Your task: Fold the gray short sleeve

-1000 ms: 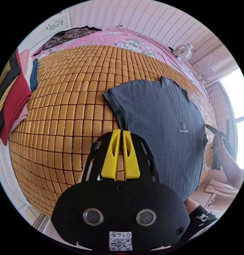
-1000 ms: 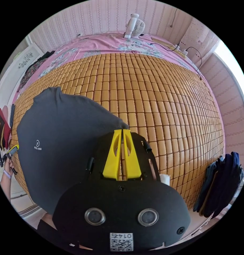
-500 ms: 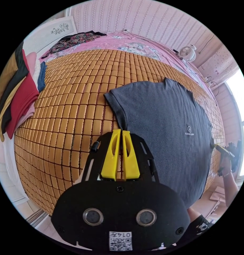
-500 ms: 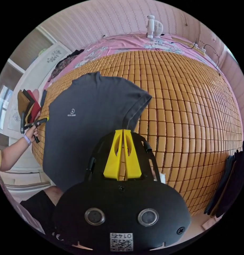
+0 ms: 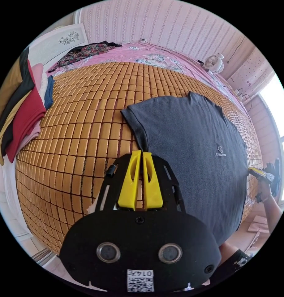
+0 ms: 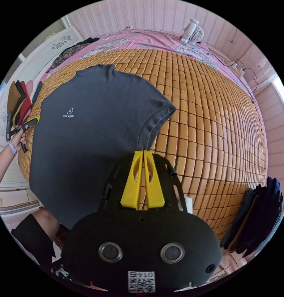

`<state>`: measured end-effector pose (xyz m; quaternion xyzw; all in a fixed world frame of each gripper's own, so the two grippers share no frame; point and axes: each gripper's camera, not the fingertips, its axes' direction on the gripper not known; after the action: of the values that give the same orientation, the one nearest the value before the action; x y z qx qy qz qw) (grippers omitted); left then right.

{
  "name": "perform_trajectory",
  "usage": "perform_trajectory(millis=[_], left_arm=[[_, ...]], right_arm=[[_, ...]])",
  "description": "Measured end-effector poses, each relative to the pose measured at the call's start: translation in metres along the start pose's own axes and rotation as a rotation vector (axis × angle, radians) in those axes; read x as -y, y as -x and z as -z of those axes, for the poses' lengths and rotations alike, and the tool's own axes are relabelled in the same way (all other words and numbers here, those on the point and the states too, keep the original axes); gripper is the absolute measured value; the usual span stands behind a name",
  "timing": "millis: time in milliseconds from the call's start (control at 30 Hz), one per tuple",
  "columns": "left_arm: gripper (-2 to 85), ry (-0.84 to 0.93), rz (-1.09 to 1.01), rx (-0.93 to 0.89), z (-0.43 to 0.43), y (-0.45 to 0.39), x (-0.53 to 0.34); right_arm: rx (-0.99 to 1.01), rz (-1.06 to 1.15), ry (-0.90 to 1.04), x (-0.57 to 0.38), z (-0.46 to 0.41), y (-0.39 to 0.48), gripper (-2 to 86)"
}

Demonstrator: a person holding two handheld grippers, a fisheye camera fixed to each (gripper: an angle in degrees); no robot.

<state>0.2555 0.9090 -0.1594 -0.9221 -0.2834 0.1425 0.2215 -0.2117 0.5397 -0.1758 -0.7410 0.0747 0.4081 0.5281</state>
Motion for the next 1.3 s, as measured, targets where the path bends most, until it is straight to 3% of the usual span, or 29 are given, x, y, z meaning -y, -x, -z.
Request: perform_trajectory(millis=[200, 467, 567, 933, 1300], left_arm=[[-0.1, -0.030, 0.006, -0.058, 0.001, 0.011, -0.013], [4.5, -0.075, -0.018, -0.129, 0.028, 0.025, -0.052], [5.1, -0.065, 0.016, -0.167, 0.030, 0.034, -0.070], [6.5, -0.138, 0.178, -0.265, 0.025, 0.041, -0.082], [3.2, -0.095, 0.118, -0.214, 0.015, 0.022, -0.065]], right_arm=[[-0.110, 0.075, 0.049, 0.016, -0.004, 0.032, -0.3], [-0.145, -0.041, -0.021, 0.026, 0.034, 0.053, -0.5], [-0.116, 0.029, -0.016, 0.044, 0.038, 0.095, -0.8], [0.312, 0.532, -0.118, 0.181, -0.006, 0.355, 0.6], [0.176, 0.728, -0.061, 0.241, -0.063, 0.478, 5.1]])
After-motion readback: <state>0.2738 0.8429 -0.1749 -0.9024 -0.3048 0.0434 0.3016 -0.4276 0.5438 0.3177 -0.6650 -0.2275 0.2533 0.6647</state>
